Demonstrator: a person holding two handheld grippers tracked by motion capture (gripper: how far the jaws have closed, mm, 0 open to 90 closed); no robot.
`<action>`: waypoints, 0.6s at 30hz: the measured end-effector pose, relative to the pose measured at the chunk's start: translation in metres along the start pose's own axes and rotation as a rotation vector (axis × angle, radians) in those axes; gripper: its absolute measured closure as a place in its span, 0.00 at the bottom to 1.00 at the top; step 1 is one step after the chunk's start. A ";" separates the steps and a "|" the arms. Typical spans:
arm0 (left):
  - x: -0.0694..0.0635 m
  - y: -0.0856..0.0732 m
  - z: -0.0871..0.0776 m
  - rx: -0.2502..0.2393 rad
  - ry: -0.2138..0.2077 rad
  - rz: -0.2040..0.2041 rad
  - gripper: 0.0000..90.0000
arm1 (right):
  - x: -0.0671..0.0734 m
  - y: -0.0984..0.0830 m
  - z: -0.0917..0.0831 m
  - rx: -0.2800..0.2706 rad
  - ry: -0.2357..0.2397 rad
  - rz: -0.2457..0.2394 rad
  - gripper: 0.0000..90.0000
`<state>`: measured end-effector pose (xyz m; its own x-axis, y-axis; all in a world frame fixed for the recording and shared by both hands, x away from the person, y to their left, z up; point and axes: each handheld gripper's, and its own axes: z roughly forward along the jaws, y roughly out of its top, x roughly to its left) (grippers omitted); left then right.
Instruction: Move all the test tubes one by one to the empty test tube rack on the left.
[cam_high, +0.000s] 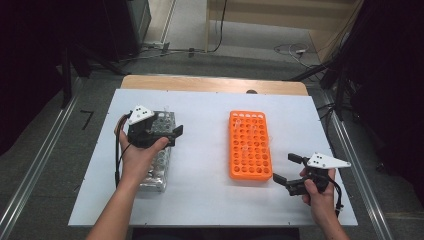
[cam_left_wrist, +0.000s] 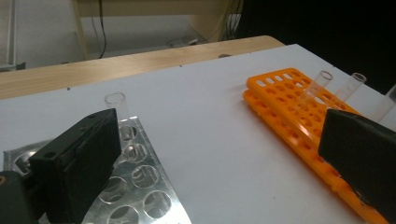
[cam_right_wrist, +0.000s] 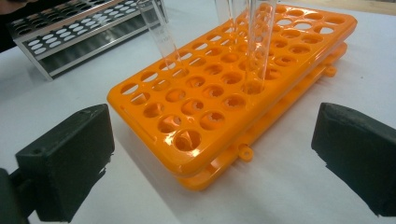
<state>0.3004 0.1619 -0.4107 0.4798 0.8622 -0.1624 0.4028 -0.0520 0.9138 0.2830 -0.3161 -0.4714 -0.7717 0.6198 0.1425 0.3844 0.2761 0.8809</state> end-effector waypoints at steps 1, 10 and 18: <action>-0.003 -0.001 -0.002 -0.002 -0.007 0.007 0.00 | 0.001 0.001 0.000 -0.001 0.000 -0.001 0.00; -0.028 -0.017 -0.023 -0.033 -0.063 0.032 0.00 | 0.008 0.008 0.006 -0.001 0.009 -0.010 0.00; -0.044 -0.033 -0.030 -0.034 -0.111 0.040 0.00 | 0.012 0.016 0.016 0.001 0.004 0.010 0.05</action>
<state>0.2426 0.1405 -0.4230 0.5788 0.7988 -0.1641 0.3558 -0.0663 0.9322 0.2881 -0.2920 -0.4629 -0.7698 0.6198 0.1525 0.3921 0.2706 0.8792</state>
